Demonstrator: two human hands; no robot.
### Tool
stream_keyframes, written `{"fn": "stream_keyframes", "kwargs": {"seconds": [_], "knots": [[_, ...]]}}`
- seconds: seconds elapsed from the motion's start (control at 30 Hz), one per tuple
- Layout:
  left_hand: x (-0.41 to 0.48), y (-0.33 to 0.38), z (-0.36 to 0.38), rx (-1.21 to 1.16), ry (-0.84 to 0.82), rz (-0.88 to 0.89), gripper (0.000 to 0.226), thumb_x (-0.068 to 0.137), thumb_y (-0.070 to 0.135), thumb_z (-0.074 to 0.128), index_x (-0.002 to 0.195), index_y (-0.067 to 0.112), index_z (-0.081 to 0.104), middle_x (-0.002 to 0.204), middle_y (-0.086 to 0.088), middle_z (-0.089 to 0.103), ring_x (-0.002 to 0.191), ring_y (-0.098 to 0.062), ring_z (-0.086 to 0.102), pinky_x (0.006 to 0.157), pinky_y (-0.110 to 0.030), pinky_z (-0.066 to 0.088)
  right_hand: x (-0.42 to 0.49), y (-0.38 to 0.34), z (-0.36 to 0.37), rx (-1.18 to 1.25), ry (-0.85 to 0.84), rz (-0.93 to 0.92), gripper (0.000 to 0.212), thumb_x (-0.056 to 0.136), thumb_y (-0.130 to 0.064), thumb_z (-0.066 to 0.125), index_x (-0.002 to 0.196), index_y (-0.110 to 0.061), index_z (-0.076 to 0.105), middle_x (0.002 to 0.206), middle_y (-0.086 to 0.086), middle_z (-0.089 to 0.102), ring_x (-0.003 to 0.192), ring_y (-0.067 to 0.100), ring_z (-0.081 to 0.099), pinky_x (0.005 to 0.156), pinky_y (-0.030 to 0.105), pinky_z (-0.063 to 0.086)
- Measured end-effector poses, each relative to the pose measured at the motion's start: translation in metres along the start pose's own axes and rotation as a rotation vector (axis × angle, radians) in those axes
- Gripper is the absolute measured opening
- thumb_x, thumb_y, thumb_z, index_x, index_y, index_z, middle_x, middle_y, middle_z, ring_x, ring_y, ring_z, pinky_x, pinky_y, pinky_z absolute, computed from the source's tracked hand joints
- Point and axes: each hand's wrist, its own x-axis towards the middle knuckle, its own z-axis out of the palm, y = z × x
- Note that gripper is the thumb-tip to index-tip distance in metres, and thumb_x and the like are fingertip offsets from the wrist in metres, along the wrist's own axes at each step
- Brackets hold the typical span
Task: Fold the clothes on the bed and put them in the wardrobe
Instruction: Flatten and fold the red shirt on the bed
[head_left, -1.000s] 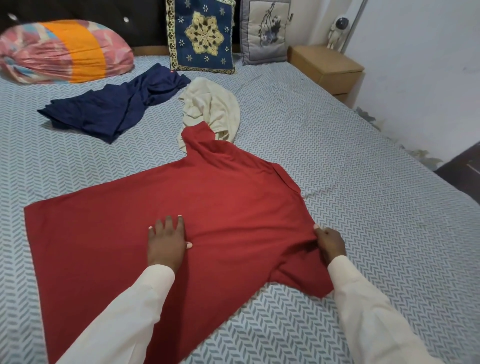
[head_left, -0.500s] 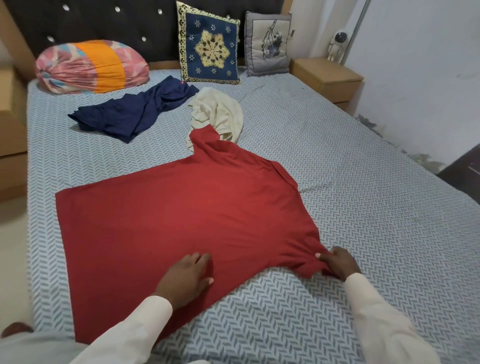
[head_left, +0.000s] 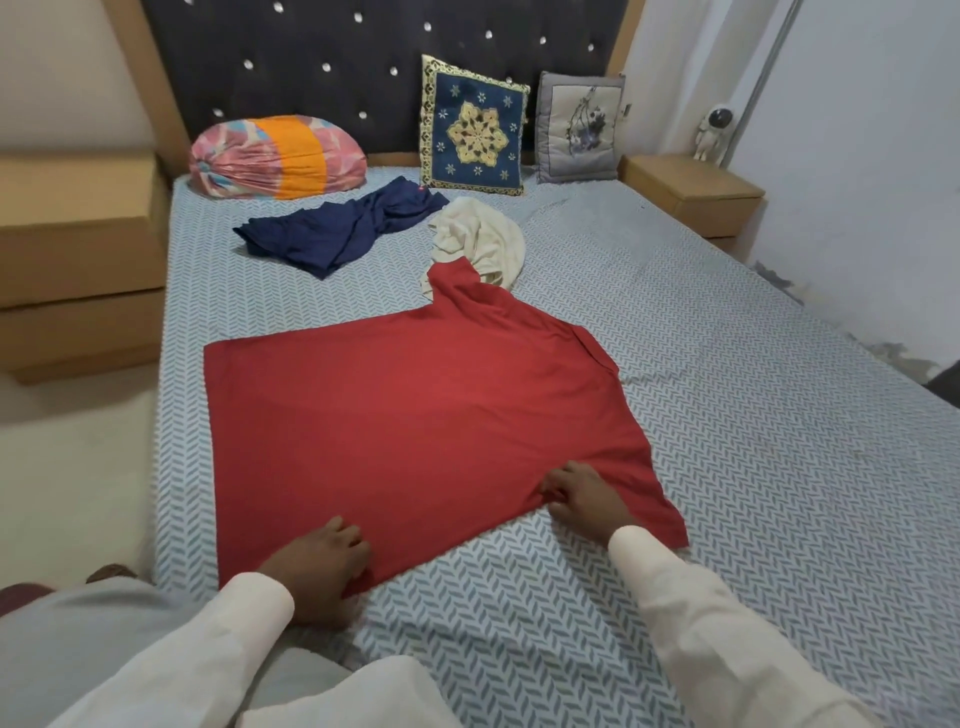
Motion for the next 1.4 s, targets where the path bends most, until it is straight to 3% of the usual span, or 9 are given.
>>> {"fn": "stream_keyframes", "kwargs": {"seconds": [0.23,0.4,0.5,0.77,0.93,1.07,1.17,1.27,1.4], "knots": [[-0.051,-0.018,0.022,0.085,-0.04,-0.249,0.049,0.093,0.011,0.041,0.141,0.016,0.033,0.134,-0.008,0.046,0.119,-0.028,0.049,0.094,-0.039,0.046,0.004,-0.003,0.002,-0.134,0.208,-0.012,0.016,0.077,-0.027,0.065,0.093,-0.028,0.065,0.092,-0.007,0.055,0.097,0.019,0.05,0.064,0.035,0.05],[-0.068,-0.019,0.016,0.049,-0.001,-0.321,0.036,0.092,0.011,0.041,0.127,0.016,0.051,0.124,-0.009,0.057,0.114,-0.029,0.058,0.092,-0.036,0.048,0.004,-0.001,-0.009,0.044,0.259,-0.016,0.008,0.07,-0.022,0.068,0.077,-0.026,0.064,0.072,-0.005,0.052,0.074,0.022,0.053,0.063,0.032,0.043],[-0.075,-0.018,0.015,0.045,-0.032,-0.338,0.032,0.092,0.009,0.041,0.119,0.015,0.058,0.123,-0.01,0.06,0.114,-0.028,0.059,0.092,-0.034,0.046,-0.004,-0.001,-0.015,0.051,0.142,-0.052,0.015,0.067,-0.025,0.061,0.058,-0.03,0.05,0.06,-0.009,0.049,0.063,0.019,0.053,0.056,0.027,0.033],[-0.078,-0.016,0.017,0.018,-0.126,-0.351,0.031,0.089,0.01,0.05,0.117,0.01,0.063,0.122,-0.013,0.061,0.113,-0.031,0.061,0.09,-0.036,0.049,0.0,0.0,-0.009,-0.033,0.017,-0.033,0.024,0.069,-0.033,0.054,0.069,-0.01,0.061,0.067,0.005,0.064,0.066,0.024,0.059,0.059,0.03,0.038],[-0.073,-0.02,0.022,-0.033,-0.206,-0.346,0.033,0.085,0.012,0.059,0.117,0.006,0.064,0.124,-0.016,0.061,0.113,-0.033,0.061,0.092,-0.037,0.051,-0.001,-0.002,-0.01,-0.101,-0.112,-0.031,0.015,0.077,-0.031,0.064,0.075,-0.017,0.069,0.076,0.003,0.067,0.07,0.013,0.054,0.063,0.023,0.034],[-0.072,-0.02,0.021,-0.074,-0.22,-0.372,0.032,0.085,0.014,0.059,0.115,0.007,0.065,0.122,-0.016,0.062,0.111,-0.032,0.062,0.088,-0.035,0.051,-0.005,0.002,-0.002,-0.055,-0.058,-0.068,0.011,0.067,-0.04,0.055,0.063,-0.031,0.051,0.068,-0.01,0.054,0.068,0.015,0.053,0.062,0.03,0.042],[-0.073,-0.025,0.024,-0.152,-0.173,-0.437,0.031,0.085,0.022,0.056,0.113,0.012,0.065,0.12,-0.012,0.063,0.108,-0.028,0.062,0.084,-0.032,0.049,-0.009,0.005,-0.001,-0.043,-0.044,-0.103,0.013,0.062,-0.042,0.058,0.07,-0.039,0.048,0.077,-0.012,0.05,0.077,0.01,0.049,0.069,0.034,0.048],[-0.076,-0.04,0.03,-0.292,-0.059,-0.541,0.036,0.083,0.035,0.056,0.116,0.019,0.062,0.12,-0.006,0.063,0.108,-0.023,0.062,0.085,-0.03,0.049,-0.01,0.004,-0.005,0.03,0.021,-0.099,0.012,0.068,-0.038,0.061,0.074,-0.028,0.055,0.074,-0.01,0.055,0.073,0.012,0.053,0.065,0.033,0.047],[-0.077,-0.068,0.031,-0.668,0.243,-0.664,0.013,0.084,0.025,0.061,0.096,0.026,0.066,0.102,0.002,0.067,0.097,-0.019,0.062,0.084,-0.028,0.049,0.017,-0.007,-0.019,0.212,0.221,0.031,0.033,0.077,-0.011,0.069,0.067,-0.027,0.042,0.06,-0.005,0.052,0.06,0.02,0.052,0.062,0.035,0.041]]}}
